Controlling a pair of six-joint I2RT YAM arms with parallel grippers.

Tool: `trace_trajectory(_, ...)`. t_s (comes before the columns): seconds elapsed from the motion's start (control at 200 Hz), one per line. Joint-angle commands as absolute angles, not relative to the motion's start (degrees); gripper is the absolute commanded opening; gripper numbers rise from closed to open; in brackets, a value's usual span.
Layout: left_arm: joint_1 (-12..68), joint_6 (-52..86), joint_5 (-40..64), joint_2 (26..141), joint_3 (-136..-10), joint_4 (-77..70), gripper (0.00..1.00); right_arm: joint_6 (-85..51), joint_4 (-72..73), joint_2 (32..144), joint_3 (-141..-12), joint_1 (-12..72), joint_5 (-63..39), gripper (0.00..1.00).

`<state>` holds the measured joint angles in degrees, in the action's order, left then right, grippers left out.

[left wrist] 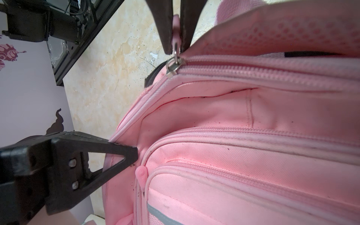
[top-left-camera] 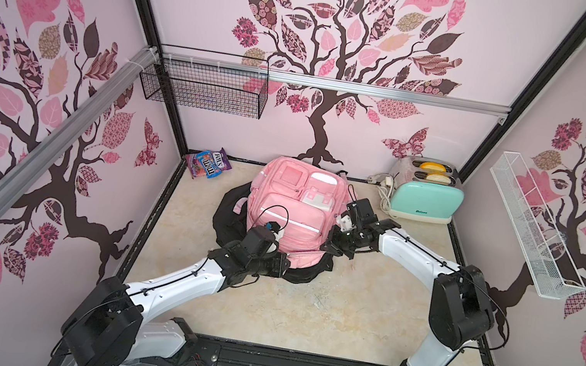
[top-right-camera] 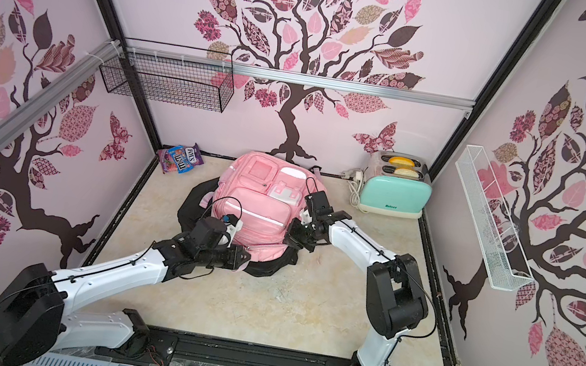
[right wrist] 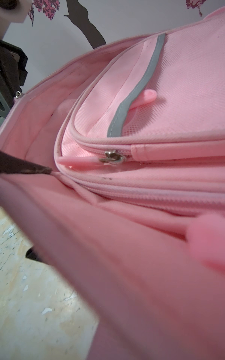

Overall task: Zip up the backpack
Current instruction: Zip the zipper on the backpack.

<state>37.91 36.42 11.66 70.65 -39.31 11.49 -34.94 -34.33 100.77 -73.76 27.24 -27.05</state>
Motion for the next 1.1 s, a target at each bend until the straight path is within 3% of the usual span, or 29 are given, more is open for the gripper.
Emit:
trace_trajectory(0.0, 37.61, 36.21, 10.63, 69.96, -39.25, 14.68, 0.0, -35.88, -29.48, 100.22, -73.71, 25.17, -24.77, 0.0)
trace_trajectory(0.115, 37.63, 36.56, 11.93, 70.03, -38.73, 12.68, 0.0, -38.7, -26.66, 99.61, -71.4, 25.14, -28.26, 0.03)
trace_trajectory(0.275, 37.71, 36.82, 12.81, 70.22, -38.5, 11.25, 0.0, -44.48, -21.94, 98.08, -67.46, 25.25, -32.15, 0.27)
trace_trajectory(0.38, 37.97, 37.17, 13.27, 70.15, -37.92, 9.92, 0.0, -48.6, -19.0, 95.96, -64.42, 25.45, -32.45, 0.31)
trace_trajectory(0.525, 38.47, 37.53, 13.9, 70.06, -36.92, 8.06, 0.0, -50.84, -18.46, 93.93, -63.39, 26.98, -31.87, 0.44)
trace_trajectory(0.56, 38.74, 37.61, 14.04, 70.04, -36.85, 7.84, 0.0, -51.28, -18.42, 93.74, -63.34, 27.58, -31.74, 0.53)
trace_trajectory(0.6, 38.91, 37.62, 13.99, 70.0, -36.82, 7.72, 0.0, -51.89, -18.16, 93.61, -63.2, 28.29, -31.53, 0.55)
trace_trajectory(0.94, 39.55, 37.86, 14.55, 70.3, -37.35, 7.12, 0.0, -55.33, -14.37, 96.49, -63.61, 33.85, -31.26, 0.56)
trace_trajectory(1.0, 39.59, 37.84, 14.59, 70.18, -37.31, 7.17, 0.0, -55.21, -14.31, 96.68, -63.71, 33.9, -31.45, 0.49)
trace_trajectory(1.09, 39.55, 37.72, 14.53, 70.05, -37.24, 7.46, 0.0, -54.7, -14.13, 96.61, -63.72, 33.9, -31.73, 0.25)
